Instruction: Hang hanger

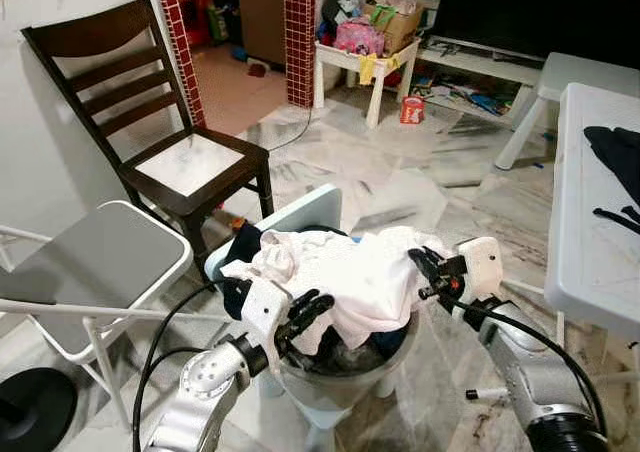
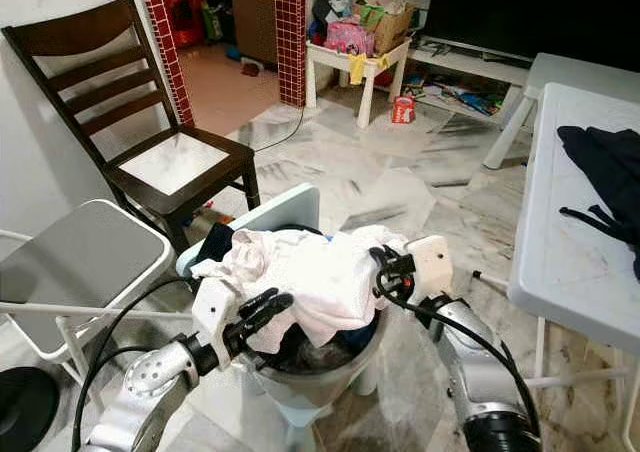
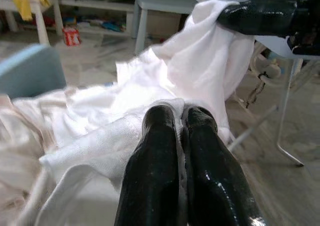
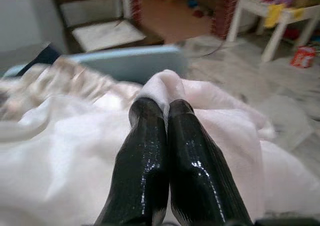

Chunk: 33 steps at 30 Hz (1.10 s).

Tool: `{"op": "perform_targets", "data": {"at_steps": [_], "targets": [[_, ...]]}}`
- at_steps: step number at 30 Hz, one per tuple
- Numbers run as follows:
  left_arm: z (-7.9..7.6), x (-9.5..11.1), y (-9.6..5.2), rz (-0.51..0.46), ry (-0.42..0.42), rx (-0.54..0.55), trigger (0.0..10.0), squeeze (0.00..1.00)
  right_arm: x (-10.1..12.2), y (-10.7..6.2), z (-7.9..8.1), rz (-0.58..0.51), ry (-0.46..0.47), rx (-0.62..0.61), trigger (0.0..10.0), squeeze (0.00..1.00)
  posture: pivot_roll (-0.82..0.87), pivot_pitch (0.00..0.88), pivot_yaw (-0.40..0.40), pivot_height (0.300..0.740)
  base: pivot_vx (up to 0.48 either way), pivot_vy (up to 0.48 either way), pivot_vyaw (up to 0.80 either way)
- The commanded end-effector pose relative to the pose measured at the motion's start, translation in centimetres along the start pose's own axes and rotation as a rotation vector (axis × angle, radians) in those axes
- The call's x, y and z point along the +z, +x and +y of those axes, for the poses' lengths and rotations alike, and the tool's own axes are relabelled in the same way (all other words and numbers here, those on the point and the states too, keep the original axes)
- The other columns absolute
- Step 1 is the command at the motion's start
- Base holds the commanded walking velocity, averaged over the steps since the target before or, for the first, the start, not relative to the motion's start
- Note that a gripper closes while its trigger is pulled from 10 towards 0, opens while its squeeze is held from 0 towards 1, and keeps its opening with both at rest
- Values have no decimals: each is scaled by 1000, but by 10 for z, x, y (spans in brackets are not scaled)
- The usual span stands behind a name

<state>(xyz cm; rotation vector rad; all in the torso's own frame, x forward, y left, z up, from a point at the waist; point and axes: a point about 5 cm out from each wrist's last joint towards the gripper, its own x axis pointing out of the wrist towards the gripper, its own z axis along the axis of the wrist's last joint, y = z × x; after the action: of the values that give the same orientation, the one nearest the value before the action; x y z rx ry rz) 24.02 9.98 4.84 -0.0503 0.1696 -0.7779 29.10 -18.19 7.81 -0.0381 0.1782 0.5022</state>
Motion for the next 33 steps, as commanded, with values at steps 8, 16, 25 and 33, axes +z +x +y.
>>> {"op": "perform_targets", "data": {"at_steps": [8, 16, 25, 33], "targets": [[16, -7, -19, -13, 71, 214, 0, 0, -7, 0, 4, 47, -22, 21, 0, 0, -15, 0, -42, 740, 0, 0, 0], [15, -23, -37, 78, 29, 216, 0, 0, -26, -4, 9, 190, -76, 80, 0, 0, -10, 0, -42, 740, 0, 0, 0], [5, -45, -45, 214, 6, 161, 0, 0, -42, -1, 20, 310, -117, 134, 10000, 1000, -15, 0, -37, 740, 0, 0, 0], [-14, -25, -16, 194, 4, 144, 0, 0, -33, 3, 16, 293, -158, 148, 10000, 1000, -17, 0, -37, 740, 0, 0, 0]]}}
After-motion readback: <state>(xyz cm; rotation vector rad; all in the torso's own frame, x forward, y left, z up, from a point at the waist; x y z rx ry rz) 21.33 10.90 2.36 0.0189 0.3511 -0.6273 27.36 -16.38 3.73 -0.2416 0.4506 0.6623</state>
